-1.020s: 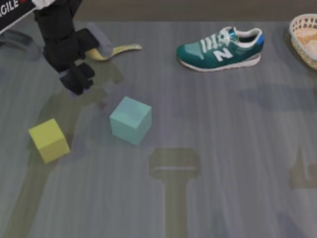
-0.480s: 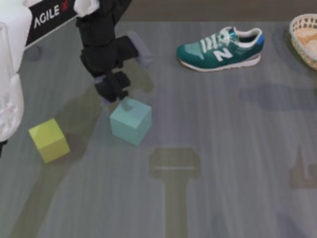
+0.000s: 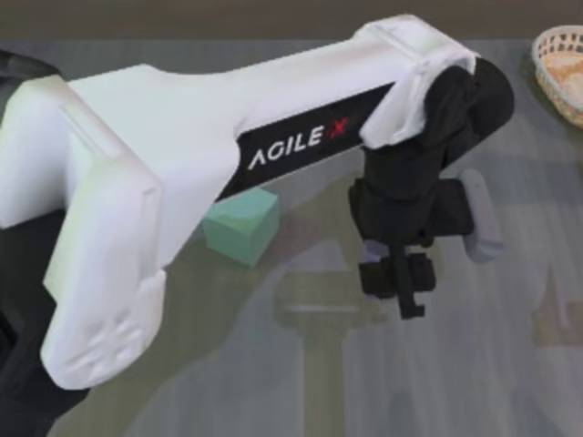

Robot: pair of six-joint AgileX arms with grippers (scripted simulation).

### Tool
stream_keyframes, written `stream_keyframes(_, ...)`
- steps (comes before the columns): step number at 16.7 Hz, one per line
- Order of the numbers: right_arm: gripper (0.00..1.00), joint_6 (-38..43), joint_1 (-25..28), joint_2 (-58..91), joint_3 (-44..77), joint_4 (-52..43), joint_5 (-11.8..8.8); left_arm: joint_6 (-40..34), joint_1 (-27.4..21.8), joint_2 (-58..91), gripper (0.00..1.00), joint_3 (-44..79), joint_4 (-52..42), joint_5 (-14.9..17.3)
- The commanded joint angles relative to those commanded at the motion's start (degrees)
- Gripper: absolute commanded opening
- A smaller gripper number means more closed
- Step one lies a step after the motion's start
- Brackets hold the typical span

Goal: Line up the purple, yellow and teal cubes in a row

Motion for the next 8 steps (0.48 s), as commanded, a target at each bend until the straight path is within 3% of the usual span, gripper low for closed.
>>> stream_keyframes(2,1.00,0.00,0.00,0.00,0.00,0.00,0.00,-0.82,-2.49,-0.68,0.00,-0.35,0.10,-0.06)
stream_keyframes(8,1.00,0.00,0.00,0.00,0.00,0.00,0.00,-0.86,-2.65,-0.36,0.00,-1.07,1.11,-0.03)
